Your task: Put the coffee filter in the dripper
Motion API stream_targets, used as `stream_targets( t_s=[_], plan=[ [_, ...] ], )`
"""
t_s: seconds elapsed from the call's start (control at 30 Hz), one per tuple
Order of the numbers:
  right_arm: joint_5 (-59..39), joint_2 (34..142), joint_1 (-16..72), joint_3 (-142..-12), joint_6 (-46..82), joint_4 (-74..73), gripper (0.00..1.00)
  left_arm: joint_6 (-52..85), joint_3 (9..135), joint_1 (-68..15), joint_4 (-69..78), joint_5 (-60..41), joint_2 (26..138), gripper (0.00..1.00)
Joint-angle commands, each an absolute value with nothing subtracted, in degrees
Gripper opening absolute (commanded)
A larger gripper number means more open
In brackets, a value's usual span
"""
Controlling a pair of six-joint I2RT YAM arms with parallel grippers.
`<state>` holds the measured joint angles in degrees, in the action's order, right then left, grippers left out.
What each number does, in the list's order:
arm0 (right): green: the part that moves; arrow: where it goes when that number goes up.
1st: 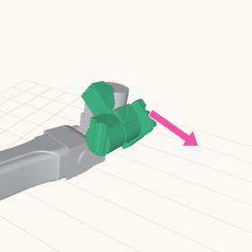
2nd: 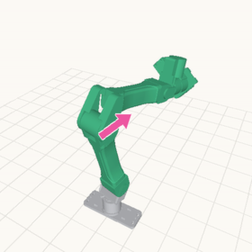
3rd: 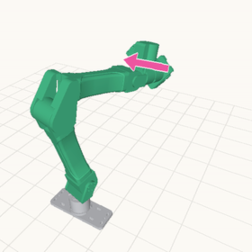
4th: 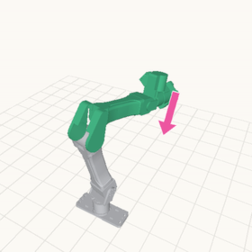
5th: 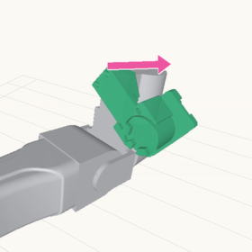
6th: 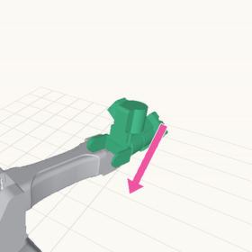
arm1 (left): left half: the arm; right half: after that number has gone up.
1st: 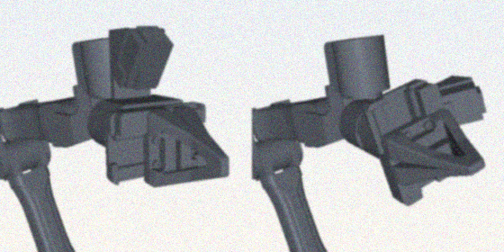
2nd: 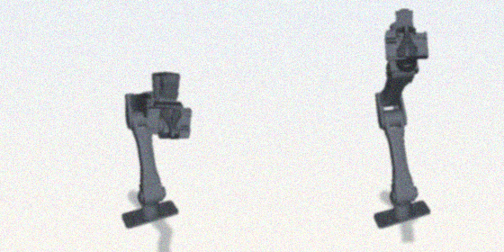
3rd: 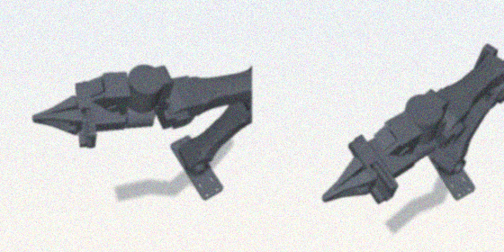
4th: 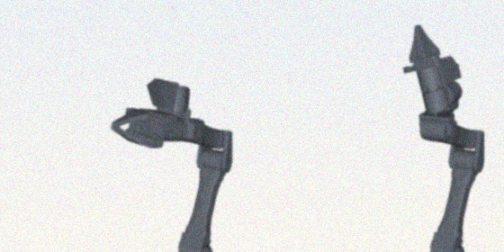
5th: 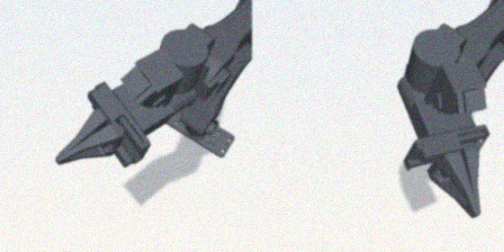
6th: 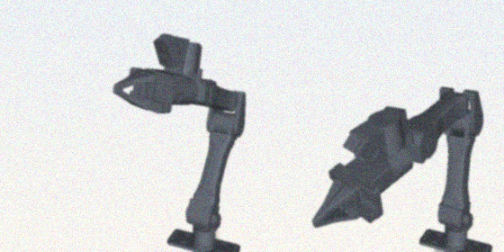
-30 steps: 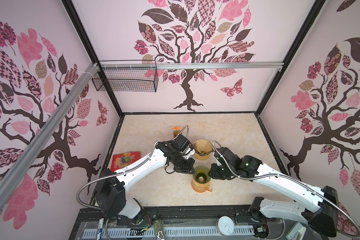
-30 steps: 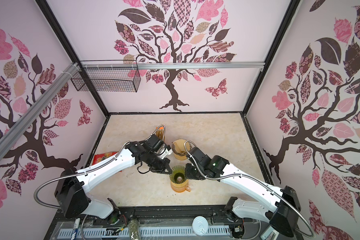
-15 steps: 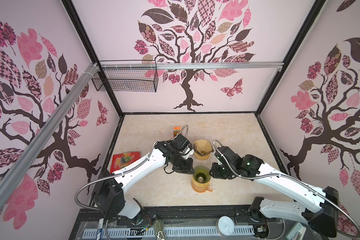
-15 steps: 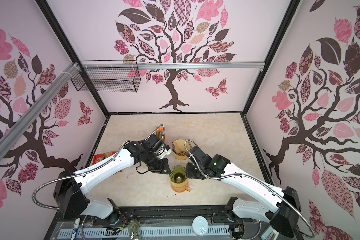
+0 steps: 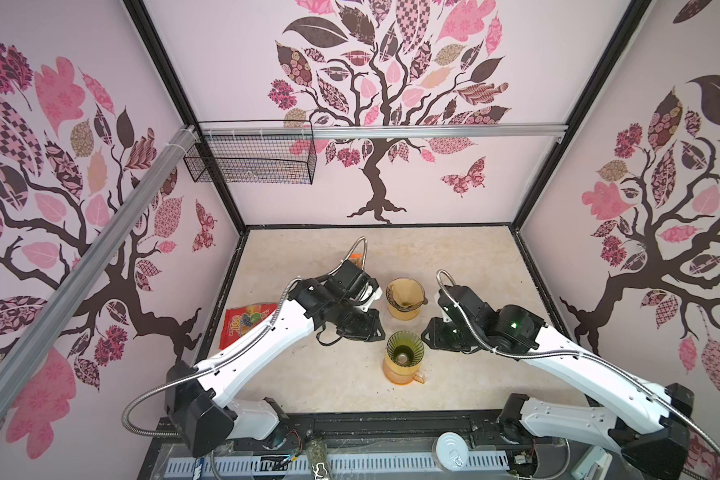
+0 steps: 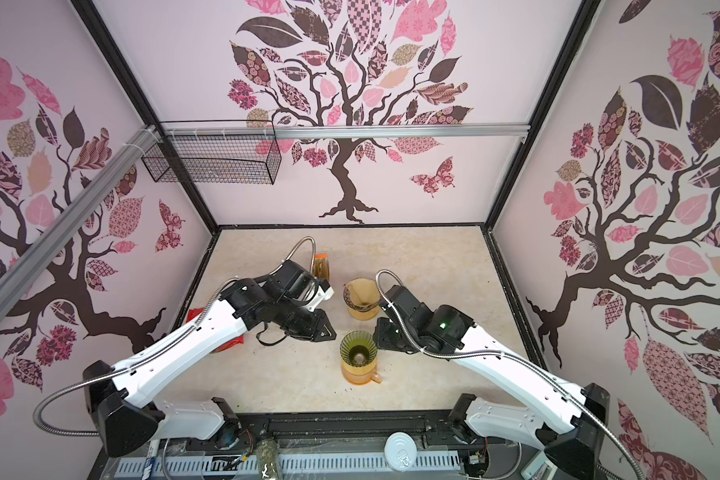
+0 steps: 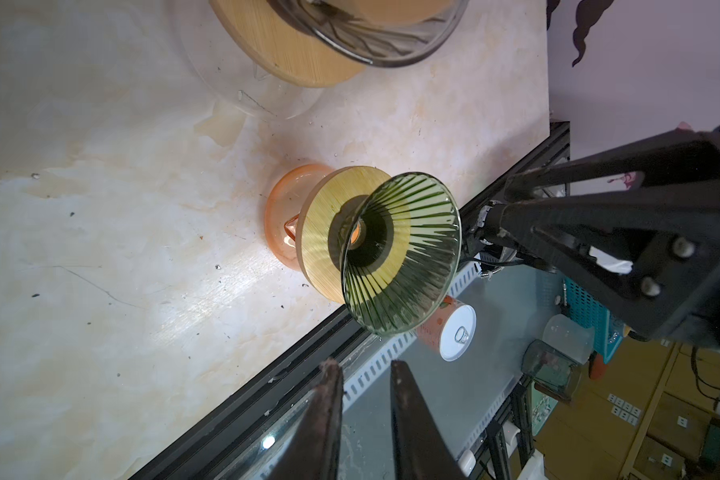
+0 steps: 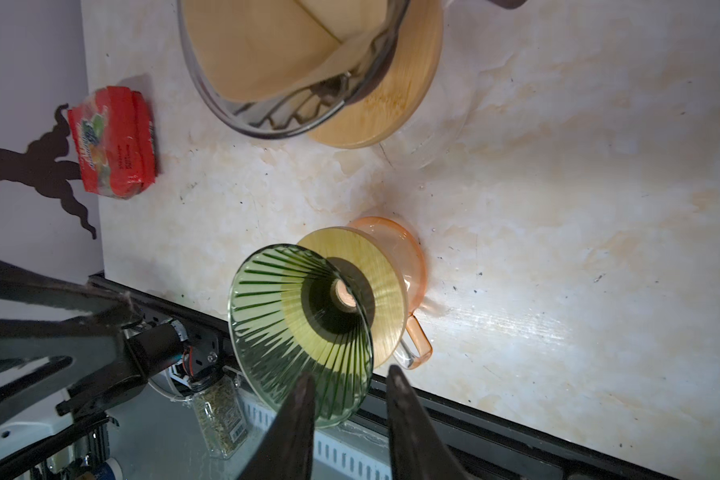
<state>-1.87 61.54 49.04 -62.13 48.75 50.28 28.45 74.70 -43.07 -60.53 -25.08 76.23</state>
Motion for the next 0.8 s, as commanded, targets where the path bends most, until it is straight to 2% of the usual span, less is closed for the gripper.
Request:
stream_targets(
  t_s=[0.0,0.17,0.37,0.43,0.53,0.67,0.77],
  plan=[
    [0.9,59.1,48.6,-66.5,49.0,54.2,0.36,27.4,77.5,-41.9,-63.6,-22.3,72.3,0.27],
    [2.0,57.9,47.1,-71.2,47.3,57.6,0.46,27.0,77.6,-37.5,-65.5,-19.2,68.2,0.4],
    [3.8,57.1,46.9,-76.9,46.0,60.7,0.65,29.9,77.6,-35.4,-64.4,-12.8,66.8,0.66],
    [4.0,57.0,46.9,-78.3,45.2,61.6,0.72,32.3,77.9,-35.2,-62.8,-9.7,67.0,0.71],
    [4.7,55.9,46.9,-80.2,43.9,62.2,0.83,35.1,80.3,-35.1,-61.9,-5.6,70.0,0.71],
    [6.1,55.6,46.9,-84.0,42.7,63.1,1.0,36.8,86.8,-35.0,-64.2,-0.3,77.6,0.62],
    [3.9,54.9,46.9,-85.0,42.3,61.3,1.0,36.6,90.1,-34.6,-63.5,1.7,83.2,0.55]
  ],
)
